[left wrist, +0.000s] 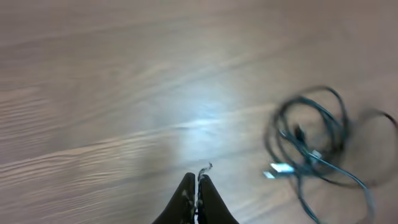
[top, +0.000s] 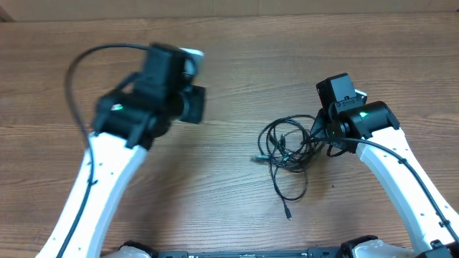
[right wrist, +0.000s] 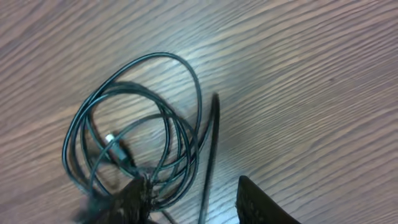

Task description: Untangle cables

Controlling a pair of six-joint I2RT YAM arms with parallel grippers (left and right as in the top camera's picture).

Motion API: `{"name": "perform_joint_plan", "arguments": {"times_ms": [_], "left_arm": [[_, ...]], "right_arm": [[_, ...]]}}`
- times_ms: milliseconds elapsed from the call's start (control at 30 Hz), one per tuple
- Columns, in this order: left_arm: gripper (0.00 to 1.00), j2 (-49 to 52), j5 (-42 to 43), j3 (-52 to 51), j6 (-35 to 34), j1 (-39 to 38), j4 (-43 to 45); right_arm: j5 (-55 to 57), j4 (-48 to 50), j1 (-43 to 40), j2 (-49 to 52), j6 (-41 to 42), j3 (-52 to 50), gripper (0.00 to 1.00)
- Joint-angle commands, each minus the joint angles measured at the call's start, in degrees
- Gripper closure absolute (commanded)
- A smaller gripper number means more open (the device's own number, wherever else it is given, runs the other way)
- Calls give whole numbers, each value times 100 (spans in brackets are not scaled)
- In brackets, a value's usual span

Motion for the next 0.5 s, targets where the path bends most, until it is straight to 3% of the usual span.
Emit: {"name": "perform_joint_plan", "arguments": {"times_ms": [0,267,367,467], "left_arm": [[96,-133,-203,68,-105,212,-15],[93,116,1121,46,-142,243,24],[76,407,1416,46,-142,120,35],[64,772,1556,46,-140,-63,96]], "right_arm": [[372,13,9,9,168,96,62],[186,-103,-28,4,66,103,62],[-48,-116,-177,-94,63,138,58],[-420,-125,-433,-293,46,247,44]]}}
